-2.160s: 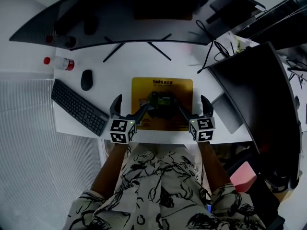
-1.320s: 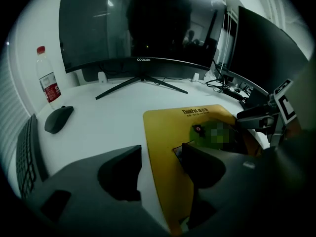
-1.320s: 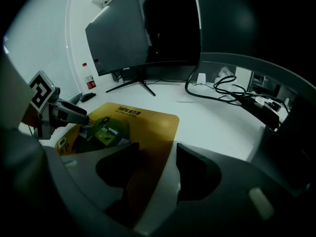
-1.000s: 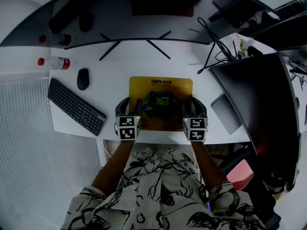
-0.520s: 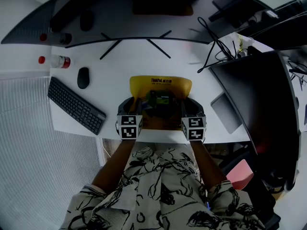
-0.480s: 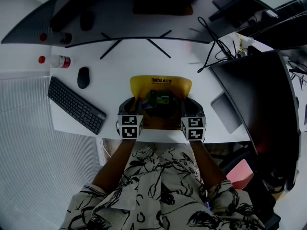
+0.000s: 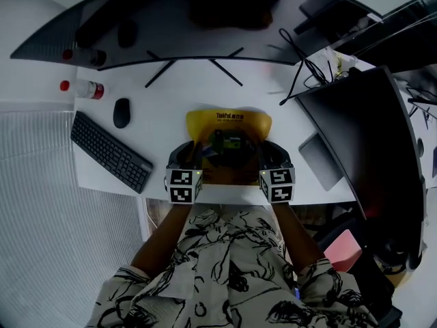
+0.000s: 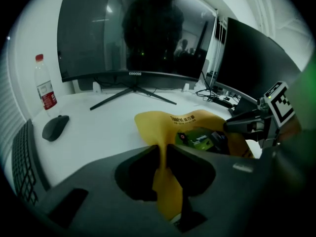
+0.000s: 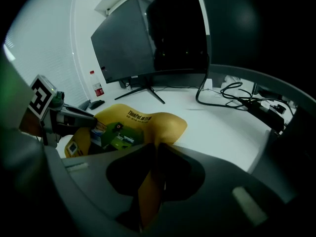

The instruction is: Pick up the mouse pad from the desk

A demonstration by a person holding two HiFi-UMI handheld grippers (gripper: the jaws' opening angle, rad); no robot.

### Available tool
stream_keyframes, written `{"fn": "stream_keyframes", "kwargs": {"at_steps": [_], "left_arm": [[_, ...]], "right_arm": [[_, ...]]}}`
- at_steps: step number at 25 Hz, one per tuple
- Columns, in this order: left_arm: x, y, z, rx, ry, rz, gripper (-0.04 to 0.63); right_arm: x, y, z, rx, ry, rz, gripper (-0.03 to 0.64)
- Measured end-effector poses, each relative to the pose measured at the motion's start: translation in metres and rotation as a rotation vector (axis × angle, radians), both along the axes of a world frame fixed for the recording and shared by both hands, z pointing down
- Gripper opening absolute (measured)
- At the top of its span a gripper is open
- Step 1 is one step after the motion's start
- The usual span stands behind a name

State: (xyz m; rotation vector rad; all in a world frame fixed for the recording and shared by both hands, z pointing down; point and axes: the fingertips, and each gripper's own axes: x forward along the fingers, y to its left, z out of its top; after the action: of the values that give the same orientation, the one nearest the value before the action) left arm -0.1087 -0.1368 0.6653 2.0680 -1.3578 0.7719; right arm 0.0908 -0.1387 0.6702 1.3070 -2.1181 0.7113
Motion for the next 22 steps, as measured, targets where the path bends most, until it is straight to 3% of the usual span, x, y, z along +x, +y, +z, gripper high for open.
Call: {"fn": "stream_keyframes", "kwargs": {"at_steps": [7, 22], "left_arm": [[-0.005, -0.013, -0.042, 0.100, 0.032, -0.023, 0.074], [-0.012, -0.041, -0.177, 0.410, 0.084, 0.002, 0.078]], "right_arm": [[-0.003, -0.018, -0.043, 0.094, -0.080, 0.008, 0.060], [-0.001, -0.052, -0.177, 0.377, -0.155, 0.032, 0.066]]}}
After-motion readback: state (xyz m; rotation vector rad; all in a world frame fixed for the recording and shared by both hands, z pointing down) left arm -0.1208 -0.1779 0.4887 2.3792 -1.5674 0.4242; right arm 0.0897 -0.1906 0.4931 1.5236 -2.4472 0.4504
